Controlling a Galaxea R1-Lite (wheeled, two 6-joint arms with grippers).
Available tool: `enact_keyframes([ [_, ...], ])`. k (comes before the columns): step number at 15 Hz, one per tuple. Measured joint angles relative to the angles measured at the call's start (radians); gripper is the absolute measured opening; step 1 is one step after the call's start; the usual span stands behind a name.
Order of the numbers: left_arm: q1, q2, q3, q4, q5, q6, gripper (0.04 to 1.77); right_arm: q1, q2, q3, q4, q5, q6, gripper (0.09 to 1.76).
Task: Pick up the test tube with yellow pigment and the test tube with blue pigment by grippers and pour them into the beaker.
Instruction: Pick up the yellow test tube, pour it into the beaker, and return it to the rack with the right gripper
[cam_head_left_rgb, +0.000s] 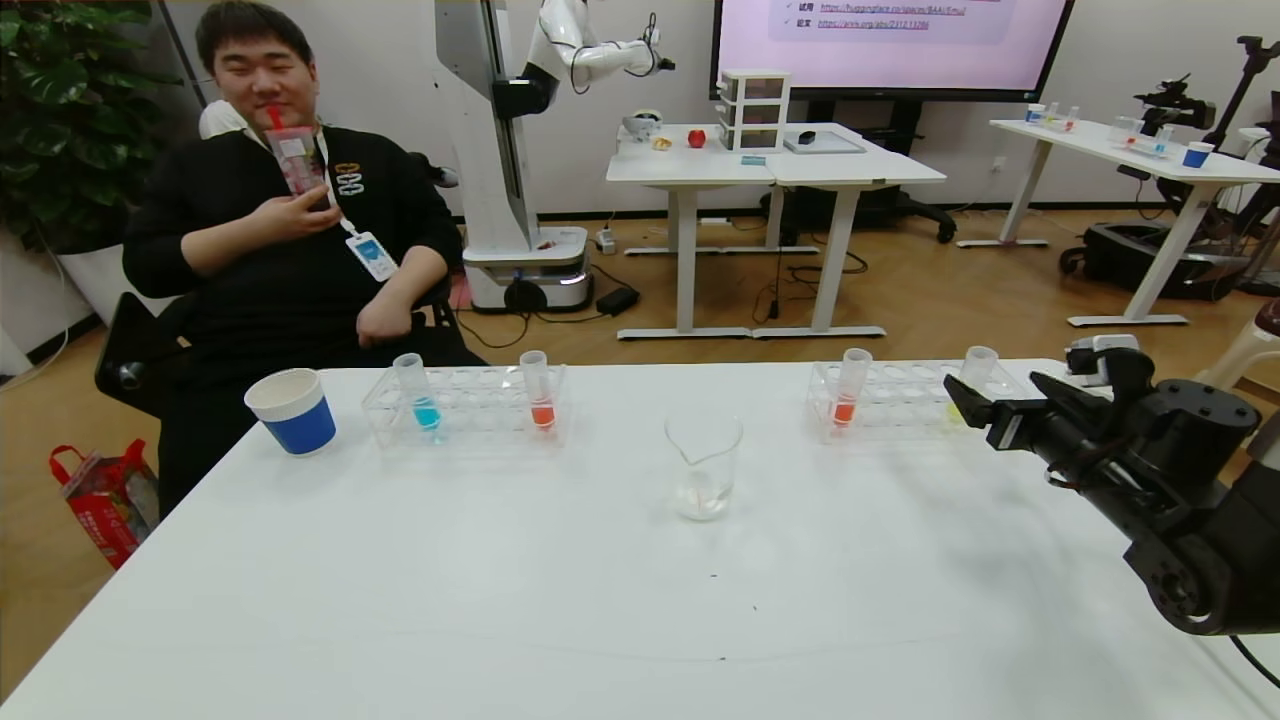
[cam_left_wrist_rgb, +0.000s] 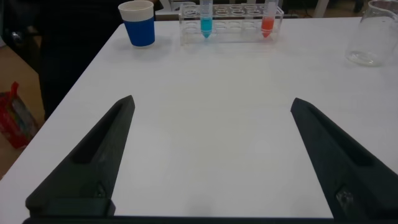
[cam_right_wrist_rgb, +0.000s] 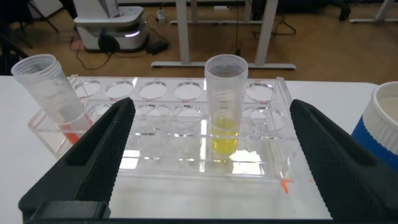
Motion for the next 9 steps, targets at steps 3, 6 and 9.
enact_keyframes([
  [3,0.0,0.0,0.0,0.0,0.0,0.0,1.75,-0.005,0.071,-0.114,0.0,0.004,0.001,1.74],
  [6,0.0,0.0,0.0,0.0,0.0,0.0,1.75,-0.014,0.14,-0.219,0.0,0.016,0.0,1.74],
  [9,0.0,0.0,0.0,0.0,0.0,0.0,1.75,-0.02,0.176,-0.26,0.0,0.044,0.0,1.74],
])
